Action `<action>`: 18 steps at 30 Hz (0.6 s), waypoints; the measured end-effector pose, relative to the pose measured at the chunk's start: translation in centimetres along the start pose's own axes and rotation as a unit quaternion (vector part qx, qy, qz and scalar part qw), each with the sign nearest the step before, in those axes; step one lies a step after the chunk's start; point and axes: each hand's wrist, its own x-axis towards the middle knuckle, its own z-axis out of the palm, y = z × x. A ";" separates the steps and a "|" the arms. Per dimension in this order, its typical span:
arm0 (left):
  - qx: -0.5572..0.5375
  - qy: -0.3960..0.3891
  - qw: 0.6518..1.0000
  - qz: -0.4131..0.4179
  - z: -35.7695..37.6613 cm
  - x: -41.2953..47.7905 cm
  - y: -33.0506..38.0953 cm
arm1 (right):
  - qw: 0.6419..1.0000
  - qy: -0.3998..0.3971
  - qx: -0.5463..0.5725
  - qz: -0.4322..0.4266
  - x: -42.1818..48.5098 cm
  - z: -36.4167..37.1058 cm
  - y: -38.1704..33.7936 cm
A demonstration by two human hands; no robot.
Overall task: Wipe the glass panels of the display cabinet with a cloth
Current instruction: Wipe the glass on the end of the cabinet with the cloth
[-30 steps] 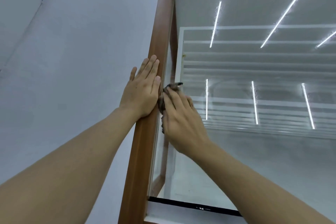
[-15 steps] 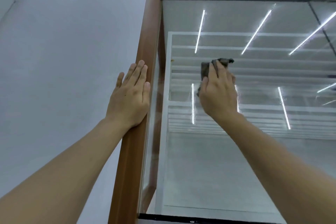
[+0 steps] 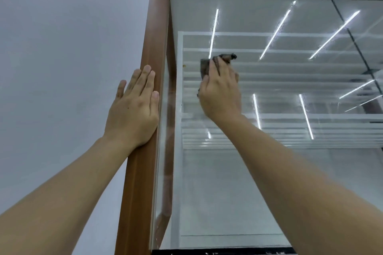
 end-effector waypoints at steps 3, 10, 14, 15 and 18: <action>0.002 -0.003 1.000 -0.001 -0.3 0.1 0.0 | 0.988 -0.042 0.002 -0.147 -5.2 1.3 -2.9; 0.039 -0.006 0.999 -0.013 -0.3 -0.3 1.1 | 0.999 0.010 -0.010 -0.036 -6.3 -2.9 6.4; 0.025 0.000 0.999 -0.034 -0.3 0.4 4.8 | 1.000 -0.010 -0.002 -0.017 -2.4 -1.4 2.7; 0.002 0.011 1.000 -0.016 -0.2 0.7 6.0 | 0.997 -0.026 0.003 -0.073 -3.8 -1.0 2.2; -0.090 0.000 0.996 0.028 0.8 1.2 8.8 | 0.986 -0.032 0.004 -0.163 -9.5 -2.1 4.9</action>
